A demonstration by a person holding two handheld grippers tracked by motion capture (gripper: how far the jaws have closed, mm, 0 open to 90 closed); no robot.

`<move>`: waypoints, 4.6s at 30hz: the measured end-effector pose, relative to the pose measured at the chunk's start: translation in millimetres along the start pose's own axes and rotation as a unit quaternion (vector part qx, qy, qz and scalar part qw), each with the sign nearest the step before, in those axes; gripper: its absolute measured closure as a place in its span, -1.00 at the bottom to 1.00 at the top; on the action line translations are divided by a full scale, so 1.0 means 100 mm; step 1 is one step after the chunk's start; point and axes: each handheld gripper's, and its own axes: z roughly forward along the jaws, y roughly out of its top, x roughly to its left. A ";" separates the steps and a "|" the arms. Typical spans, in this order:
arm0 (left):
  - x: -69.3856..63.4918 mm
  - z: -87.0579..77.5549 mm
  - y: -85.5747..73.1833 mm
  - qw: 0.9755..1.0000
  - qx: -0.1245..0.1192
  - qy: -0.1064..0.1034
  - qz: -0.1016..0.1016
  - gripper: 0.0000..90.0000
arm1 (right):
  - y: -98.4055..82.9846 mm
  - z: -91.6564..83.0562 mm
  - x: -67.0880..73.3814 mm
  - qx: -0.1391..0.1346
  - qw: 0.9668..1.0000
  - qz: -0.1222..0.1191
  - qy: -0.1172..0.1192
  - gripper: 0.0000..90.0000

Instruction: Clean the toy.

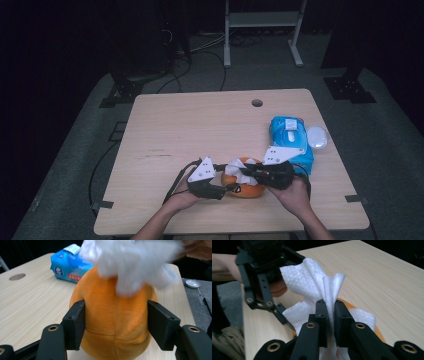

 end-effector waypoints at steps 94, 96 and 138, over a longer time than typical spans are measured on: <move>0.00 -0.02 -0.08 0.999 0.015 -0.038 -0.022 -0.34 | -0.15 -0.08 -0.19 0.010 0.999 0.035 0.024 0.82; -0.01 -0.02 -0.08 0.999 0.016 -0.037 -0.019 -0.34 | -0.16 -0.09 -0.20 0.011 0.999 0.037 0.021 0.82; -0.12 0.01 0.02 0.998 0.027 -0.053 -0.002 -0.32 | 0.02 0.00 0.05 0.030 0.998 -0.025 0.048 0.82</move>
